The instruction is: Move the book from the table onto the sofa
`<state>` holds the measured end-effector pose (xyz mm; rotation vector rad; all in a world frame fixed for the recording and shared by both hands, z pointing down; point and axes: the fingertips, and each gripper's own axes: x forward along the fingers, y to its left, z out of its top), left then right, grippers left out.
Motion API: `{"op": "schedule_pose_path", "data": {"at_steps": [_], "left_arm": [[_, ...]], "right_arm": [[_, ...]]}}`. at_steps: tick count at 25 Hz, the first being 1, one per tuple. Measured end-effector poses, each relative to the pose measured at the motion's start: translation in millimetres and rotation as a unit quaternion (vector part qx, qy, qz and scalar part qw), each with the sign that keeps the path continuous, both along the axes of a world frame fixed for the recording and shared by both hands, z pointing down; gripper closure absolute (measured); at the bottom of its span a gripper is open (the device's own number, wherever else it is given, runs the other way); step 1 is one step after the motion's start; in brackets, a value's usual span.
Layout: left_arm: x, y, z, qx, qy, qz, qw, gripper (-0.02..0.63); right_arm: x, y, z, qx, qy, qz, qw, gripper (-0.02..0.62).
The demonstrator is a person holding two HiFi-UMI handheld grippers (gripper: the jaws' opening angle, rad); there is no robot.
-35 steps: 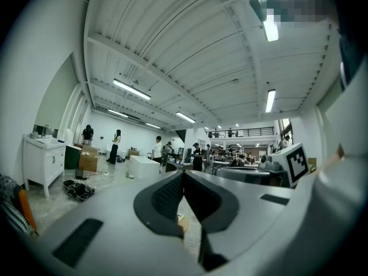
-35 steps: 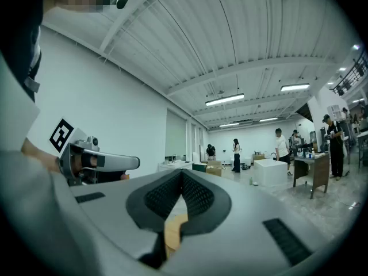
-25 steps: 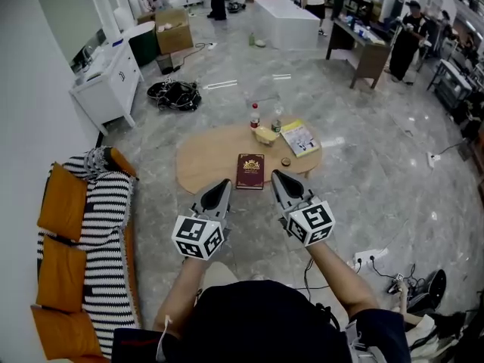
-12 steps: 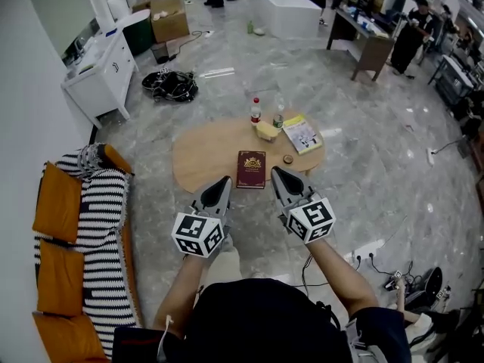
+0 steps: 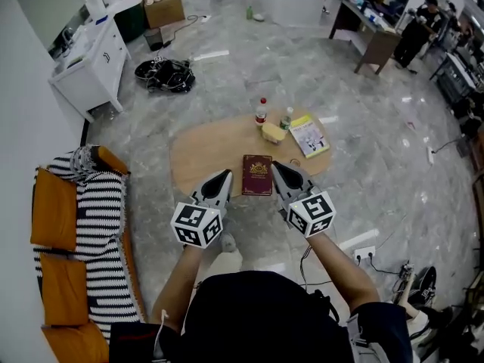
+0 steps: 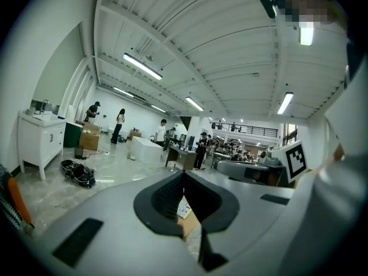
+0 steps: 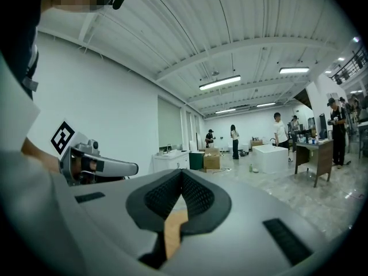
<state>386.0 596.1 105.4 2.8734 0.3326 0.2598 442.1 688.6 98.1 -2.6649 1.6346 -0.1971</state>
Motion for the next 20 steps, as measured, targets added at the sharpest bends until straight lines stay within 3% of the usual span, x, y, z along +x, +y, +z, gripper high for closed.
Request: {"op": "schedule_pose_path", "data": {"at_steps": [12, 20], "left_arm": [[75.4, -70.4, 19.3, -0.010, -0.031, 0.042, 0.9986, 0.591], [107.7, -76.3, 46.7, -0.012, -0.054, 0.101, 0.9933, 0.591]], "right_arm": [[72.8, -64.6, 14.7, -0.027, -0.018, 0.038, 0.999, 0.588], [97.4, -68.2, 44.9, -0.048, -0.040, 0.073, 0.995, 0.588]]}}
